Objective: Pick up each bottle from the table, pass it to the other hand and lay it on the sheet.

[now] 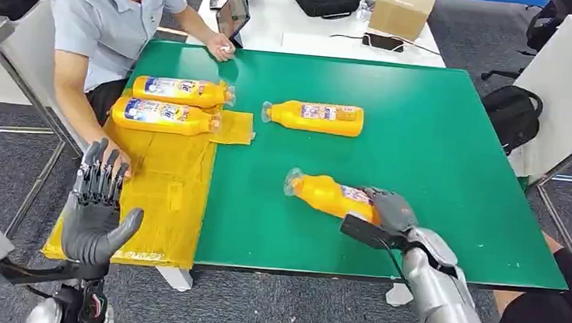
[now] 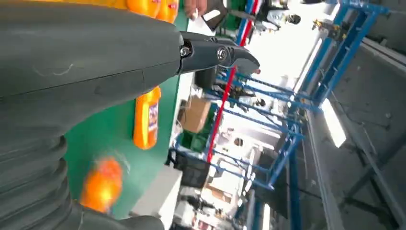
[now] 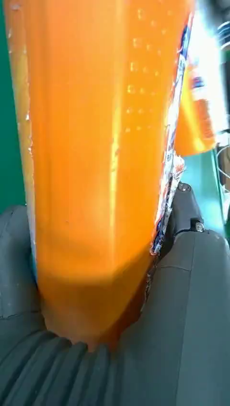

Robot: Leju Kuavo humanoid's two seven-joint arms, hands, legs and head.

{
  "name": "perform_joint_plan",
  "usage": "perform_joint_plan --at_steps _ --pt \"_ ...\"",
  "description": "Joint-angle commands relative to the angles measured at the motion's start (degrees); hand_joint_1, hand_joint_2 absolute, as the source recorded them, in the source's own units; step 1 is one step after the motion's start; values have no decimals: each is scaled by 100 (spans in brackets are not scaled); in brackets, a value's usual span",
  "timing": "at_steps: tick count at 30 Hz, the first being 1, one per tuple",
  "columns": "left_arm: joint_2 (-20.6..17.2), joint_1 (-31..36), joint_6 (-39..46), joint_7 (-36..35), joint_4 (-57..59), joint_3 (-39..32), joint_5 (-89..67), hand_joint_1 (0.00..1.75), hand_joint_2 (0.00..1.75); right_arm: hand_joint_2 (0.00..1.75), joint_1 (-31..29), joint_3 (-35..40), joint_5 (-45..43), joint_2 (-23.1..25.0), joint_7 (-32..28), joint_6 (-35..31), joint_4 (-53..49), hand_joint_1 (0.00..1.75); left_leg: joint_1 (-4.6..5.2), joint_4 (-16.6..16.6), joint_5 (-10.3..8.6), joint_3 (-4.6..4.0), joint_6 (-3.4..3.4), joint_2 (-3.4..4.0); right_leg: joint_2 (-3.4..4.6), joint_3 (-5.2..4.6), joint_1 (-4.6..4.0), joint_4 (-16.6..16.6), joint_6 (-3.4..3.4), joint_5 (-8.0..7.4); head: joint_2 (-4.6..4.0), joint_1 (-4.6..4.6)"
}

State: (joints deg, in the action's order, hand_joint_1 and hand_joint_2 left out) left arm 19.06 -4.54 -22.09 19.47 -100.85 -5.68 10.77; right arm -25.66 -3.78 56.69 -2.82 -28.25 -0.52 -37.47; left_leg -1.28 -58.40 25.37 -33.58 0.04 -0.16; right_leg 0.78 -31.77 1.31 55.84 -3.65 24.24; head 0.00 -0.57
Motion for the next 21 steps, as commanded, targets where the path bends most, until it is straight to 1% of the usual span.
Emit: perform_joint_plan --at_steps 1,3,4,5,6,8,9,13,14,17,19,21 --pt "-81 256 316 -26 905 158 -392 0 175 175 915 -291 -1669 651 -512 371 -1038 175 -4 12 -1 14 1 27 21 -2 -7 -8 24 -8 0 -2" --pt "-32 233 376 -17 816 167 -546 0 175 175 952 -257 -1993 697 -512 527 -1439 175 -1 29 -17 -10 5 17 0 -31 -9 -15 48 -15 0 -2" --pt "-24 221 364 -32 786 176 -559 0 175 175 977 -240 -2083 711 -524 564 -1589 175 -2 23 -17 -17 5 12 -3 -37 -10 -9 47 -13 0 0" --pt "-17 196 359 -54 757 186 -573 0 175 175 1002 -237 -2159 730 -518 596 -1708 175 -11 2 -8 -9 3 16 9 -29 -15 2 24 -6 0 -4" --pt "-16 150 346 -69 721 197 -582 0 175 175 1031 -252 -2262 766 -536 630 -1848 175 -9 8 -15 -25 7 6 -7 -43 -16 0 37 -8 0 -2" --pt "-33 76 318 -79 672 238 -592 0 175 175 1068 -247 -2340 797 -575 644 -2022 175 -7 7 -11 -28 8 18 8 -48 -12 3 33 -7 0 -2" --pt "-70 -9 301 -27 567 328 -757 0 175 175 1109 -265 -2397 856 -637 603 -2242 175 -9 1 -4 -22 1 27 25 -39 -11 7 18 -4 0 -2" --pt "-183 -239 203 165 361 754 -1405 0 175 175 1169 -137 -2586 1088 -804 688 -2914 175 -4 1 -6 -59 9 23 18 -70 -8 13 29 1 0 -2" --pt "-164 -262 224 186 360 789 -1439 0 175 175 1162 -107 -2593 1118 -750 706 -2969 175 -5 -1 -8 -71 6 18 17 -74 -7 14 20 -1 0 0" --pt "-154 -267 237 195 364 806 -1455 0 175 175 1159 -92 -2592 1130 -726 708 -2985 175 -5 -1 -5 -84 8 9 9 -83 -8 15 26 2 0 -2" --pt "-309 -235 260 325 382 1031 -1946 0 175 175 1130 7 -2676 1161 -855 793 -3015 175 -5 2 -7 -90 7 3 4 -89 -8 11 25 2 0 -2" --pt "-295 -211 537 332 562 1305 -2573 0 175 175 1057 252 -2672 1302 -884 851 -3098 173 -5 3 -8 -97 7 6 5 -99 -8 11 26 0 0 -2"
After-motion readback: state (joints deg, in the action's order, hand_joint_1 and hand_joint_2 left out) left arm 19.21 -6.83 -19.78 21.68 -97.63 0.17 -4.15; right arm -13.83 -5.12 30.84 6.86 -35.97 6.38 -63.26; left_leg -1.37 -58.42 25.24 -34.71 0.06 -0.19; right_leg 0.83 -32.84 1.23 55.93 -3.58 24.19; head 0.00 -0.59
